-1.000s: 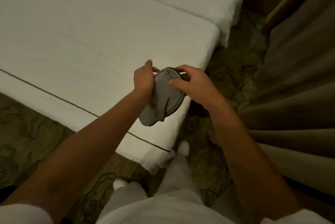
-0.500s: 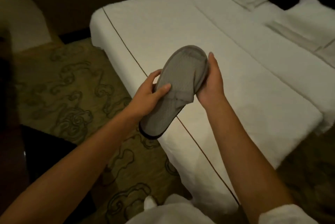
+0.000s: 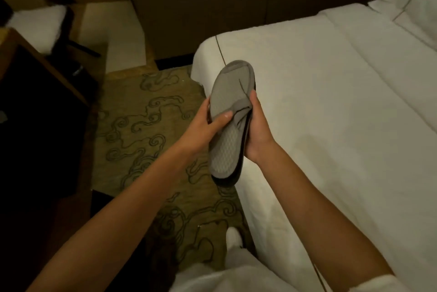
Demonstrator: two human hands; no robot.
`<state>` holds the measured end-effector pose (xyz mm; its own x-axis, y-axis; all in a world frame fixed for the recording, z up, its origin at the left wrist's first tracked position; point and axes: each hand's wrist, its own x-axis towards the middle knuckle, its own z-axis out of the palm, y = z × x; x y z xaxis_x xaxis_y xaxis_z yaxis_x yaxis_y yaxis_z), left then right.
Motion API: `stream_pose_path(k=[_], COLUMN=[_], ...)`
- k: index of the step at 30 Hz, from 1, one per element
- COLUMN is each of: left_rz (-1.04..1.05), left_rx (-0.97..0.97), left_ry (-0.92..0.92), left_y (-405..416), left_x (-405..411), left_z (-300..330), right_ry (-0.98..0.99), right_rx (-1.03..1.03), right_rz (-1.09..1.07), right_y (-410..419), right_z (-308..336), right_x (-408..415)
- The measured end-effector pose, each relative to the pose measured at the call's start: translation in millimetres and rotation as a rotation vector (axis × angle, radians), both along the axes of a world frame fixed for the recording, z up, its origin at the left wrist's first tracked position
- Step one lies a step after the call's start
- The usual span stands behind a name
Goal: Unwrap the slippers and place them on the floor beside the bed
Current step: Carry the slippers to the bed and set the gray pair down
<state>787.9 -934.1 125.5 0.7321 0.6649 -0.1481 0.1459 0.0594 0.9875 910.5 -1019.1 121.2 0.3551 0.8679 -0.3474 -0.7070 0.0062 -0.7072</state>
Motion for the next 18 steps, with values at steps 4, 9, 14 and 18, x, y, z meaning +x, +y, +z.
stream_pose_path(k=[4, 9, 14, 18], left_rz=[0.115, 0.241, 0.238, 0.251], left_rx=[0.208, 0.157, 0.092, -0.048], left_ry=[0.097, 0.155, 0.106, 0.003], left_y=[95, 227, 368, 475], left_x=[19, 41, 76, 102], left_z=[18, 8, 2, 8], right_ry=[-0.024, -0.016, -0.117, -0.273], right_rx=[-0.034, -0.058, -0.074, -0.143], right_rz=[0.078, 0.166, 0.070, 0.085], right_y=[103, 231, 366, 465], right_z=[13, 7, 8, 20], right_x=[32, 64, 90, 121])
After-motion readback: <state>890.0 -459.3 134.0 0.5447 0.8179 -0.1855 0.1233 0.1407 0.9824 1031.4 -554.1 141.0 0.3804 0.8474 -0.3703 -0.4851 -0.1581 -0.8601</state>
